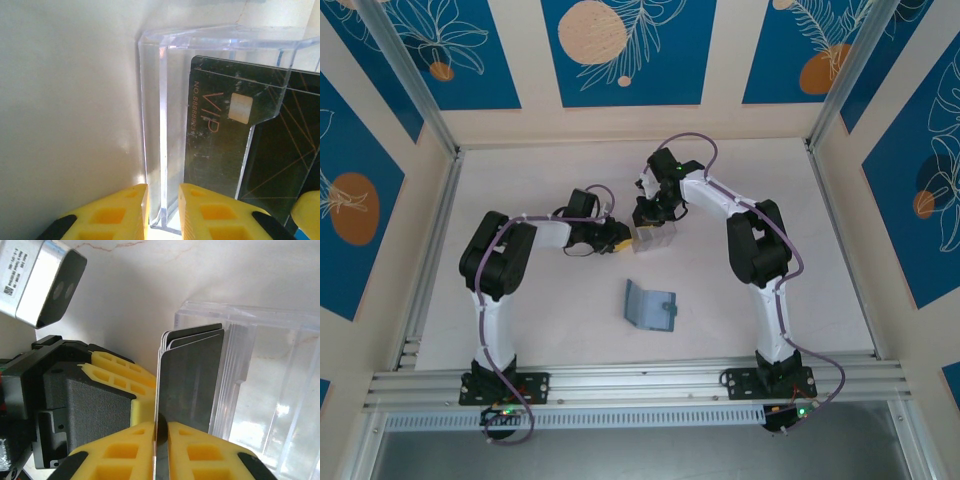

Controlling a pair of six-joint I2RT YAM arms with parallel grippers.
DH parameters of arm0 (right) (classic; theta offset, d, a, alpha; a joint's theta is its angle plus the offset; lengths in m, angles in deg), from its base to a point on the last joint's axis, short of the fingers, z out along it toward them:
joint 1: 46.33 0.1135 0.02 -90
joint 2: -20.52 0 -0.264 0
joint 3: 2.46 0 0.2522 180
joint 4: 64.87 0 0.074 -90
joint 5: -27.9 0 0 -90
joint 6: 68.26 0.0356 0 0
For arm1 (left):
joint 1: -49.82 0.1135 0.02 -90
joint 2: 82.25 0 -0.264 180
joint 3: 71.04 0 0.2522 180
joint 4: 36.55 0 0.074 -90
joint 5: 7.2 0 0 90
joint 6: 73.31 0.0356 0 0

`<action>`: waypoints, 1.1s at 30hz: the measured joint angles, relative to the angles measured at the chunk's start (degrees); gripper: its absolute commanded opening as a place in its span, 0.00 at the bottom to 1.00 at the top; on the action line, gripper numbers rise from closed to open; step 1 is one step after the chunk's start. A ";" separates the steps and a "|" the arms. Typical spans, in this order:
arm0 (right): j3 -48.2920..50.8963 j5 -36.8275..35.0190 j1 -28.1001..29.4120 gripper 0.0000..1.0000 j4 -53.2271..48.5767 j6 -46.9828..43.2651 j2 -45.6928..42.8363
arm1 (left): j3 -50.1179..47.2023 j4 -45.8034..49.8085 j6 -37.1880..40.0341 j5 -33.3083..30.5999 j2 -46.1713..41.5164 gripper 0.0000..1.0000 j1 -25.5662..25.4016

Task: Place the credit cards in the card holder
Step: Pick up the credit card from the storage box.

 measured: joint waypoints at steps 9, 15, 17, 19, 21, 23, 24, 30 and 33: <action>0.00 -0.02 -0.04 0.12 -0.44 0.00 -1.88 | 0.00 -0.02 0.00 0.02 0.00 0.23 0.00; 0.00 -0.90 -0.28 0.07 -0.66 0.02 -2.91 | 0.00 -0.04 0.00 0.04 0.00 0.23 0.00; 0.00 -1.79 -0.37 0.05 -0.74 0.07 -2.93 | 0.00 -0.04 0.00 0.04 0.00 0.23 0.02; 0.00 -3.37 -0.44 0.04 -1.14 0.09 -2.93 | 0.00 -0.04 0.00 0.09 0.00 0.23 0.02; 0.00 -5.57 -0.48 0.02 -1.70 0.33 -2.93 | -0.09 -0.04 0.00 0.07 -0.13 0.23 0.17; 0.00 -7.89 -0.48 0.00 -2.16 0.68 -2.93 | -0.31 -0.04 0.22 -0.07 -0.39 0.23 0.33; 0.00 -9.14 -0.48 0.00 -2.47 0.76 -2.93 | -0.46 -0.04 0.28 -0.24 -0.57 0.23 0.33; 0.02 -13.75 -0.46 0.00 -3.41 1.55 -4.28 | -2.89 1.79 0.90 -0.94 -3.98 0.23 0.83; 0.04 -15.34 -0.44 0.00 -3.39 1.88 -6.03 | -4.46 2.69 1.64 -1.11 -6.95 0.23 1.29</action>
